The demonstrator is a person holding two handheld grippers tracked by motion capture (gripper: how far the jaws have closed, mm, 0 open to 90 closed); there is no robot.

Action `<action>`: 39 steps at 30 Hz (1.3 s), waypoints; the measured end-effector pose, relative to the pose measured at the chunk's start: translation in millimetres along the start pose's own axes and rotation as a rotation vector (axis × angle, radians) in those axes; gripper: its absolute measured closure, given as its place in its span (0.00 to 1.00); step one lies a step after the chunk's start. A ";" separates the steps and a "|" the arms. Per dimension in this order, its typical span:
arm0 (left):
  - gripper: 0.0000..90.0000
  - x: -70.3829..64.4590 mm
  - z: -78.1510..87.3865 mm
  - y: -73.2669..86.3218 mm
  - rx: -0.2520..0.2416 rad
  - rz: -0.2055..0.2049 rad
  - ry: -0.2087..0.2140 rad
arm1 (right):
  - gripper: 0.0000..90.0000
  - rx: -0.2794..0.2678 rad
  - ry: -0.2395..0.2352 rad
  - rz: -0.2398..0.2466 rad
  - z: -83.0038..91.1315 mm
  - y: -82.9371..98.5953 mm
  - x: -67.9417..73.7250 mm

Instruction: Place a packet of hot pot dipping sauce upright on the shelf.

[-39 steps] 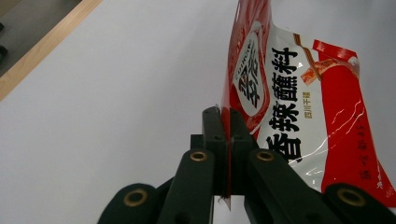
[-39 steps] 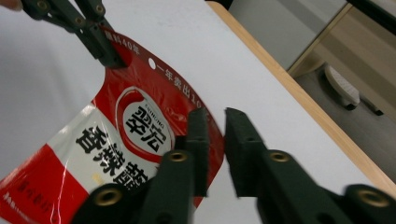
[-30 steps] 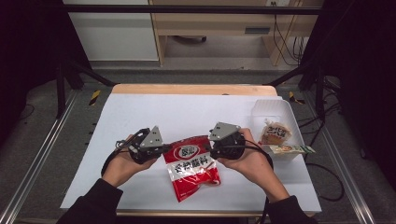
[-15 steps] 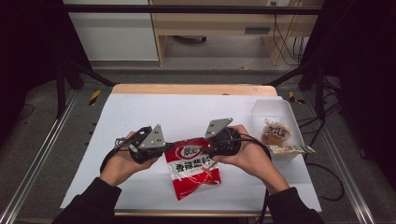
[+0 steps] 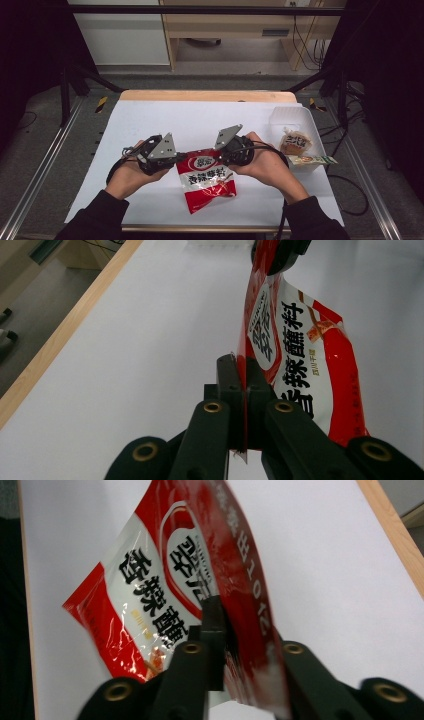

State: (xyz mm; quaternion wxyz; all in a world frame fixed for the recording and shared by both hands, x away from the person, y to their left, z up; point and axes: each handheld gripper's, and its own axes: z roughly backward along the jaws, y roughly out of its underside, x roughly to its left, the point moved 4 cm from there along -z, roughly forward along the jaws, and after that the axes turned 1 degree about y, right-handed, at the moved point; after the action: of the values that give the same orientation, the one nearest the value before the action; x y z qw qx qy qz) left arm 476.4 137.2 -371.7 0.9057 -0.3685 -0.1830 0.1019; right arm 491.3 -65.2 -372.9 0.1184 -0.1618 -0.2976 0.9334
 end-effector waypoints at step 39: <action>0.12 -2.8 21.0 157.3 -0.074 0.460 -0.185 | 1.00 -0.031 0.064 0.048 58.7 -21.5 -53.3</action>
State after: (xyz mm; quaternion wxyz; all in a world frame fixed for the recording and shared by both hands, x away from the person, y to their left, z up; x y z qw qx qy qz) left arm 457.6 260.8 -469.5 0.8241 -0.4223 -0.1802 0.3317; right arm 521.1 -95.4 -302.6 0.1029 -0.2006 -0.3042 0.9256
